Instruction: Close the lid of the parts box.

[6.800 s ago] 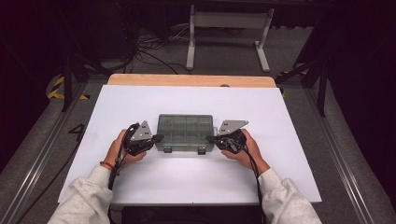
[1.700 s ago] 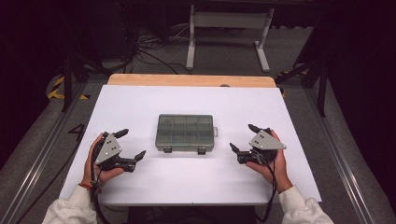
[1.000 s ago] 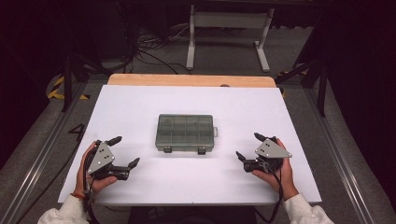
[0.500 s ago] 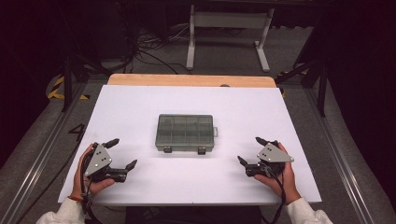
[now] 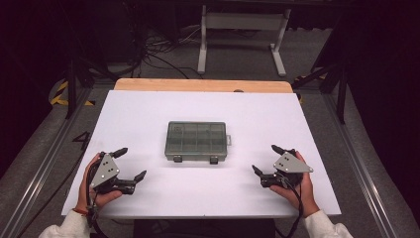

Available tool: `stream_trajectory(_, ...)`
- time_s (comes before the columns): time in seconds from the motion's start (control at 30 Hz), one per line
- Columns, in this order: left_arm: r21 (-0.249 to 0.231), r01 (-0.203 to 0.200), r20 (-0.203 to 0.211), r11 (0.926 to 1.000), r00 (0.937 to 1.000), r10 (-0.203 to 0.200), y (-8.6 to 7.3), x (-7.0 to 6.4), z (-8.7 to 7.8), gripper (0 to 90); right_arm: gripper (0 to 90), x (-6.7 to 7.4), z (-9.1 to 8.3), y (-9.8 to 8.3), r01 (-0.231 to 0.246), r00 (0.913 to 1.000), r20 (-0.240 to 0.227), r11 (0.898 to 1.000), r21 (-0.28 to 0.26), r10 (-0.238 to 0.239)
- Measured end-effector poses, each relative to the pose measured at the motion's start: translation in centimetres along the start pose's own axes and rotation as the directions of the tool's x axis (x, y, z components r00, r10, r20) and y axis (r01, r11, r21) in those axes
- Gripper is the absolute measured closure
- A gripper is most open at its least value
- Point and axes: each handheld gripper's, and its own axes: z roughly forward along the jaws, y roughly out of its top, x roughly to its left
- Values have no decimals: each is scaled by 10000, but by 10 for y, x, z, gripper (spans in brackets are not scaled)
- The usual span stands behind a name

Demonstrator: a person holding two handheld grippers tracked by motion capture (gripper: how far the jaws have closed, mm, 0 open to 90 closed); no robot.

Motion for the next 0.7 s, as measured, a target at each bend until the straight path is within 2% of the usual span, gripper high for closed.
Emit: stream_trajectory(0.7,83,132,76,9999,9999,-132,-1,0,4,75,88,-2,0,0,-85,9999,-57,9999,-58,84)
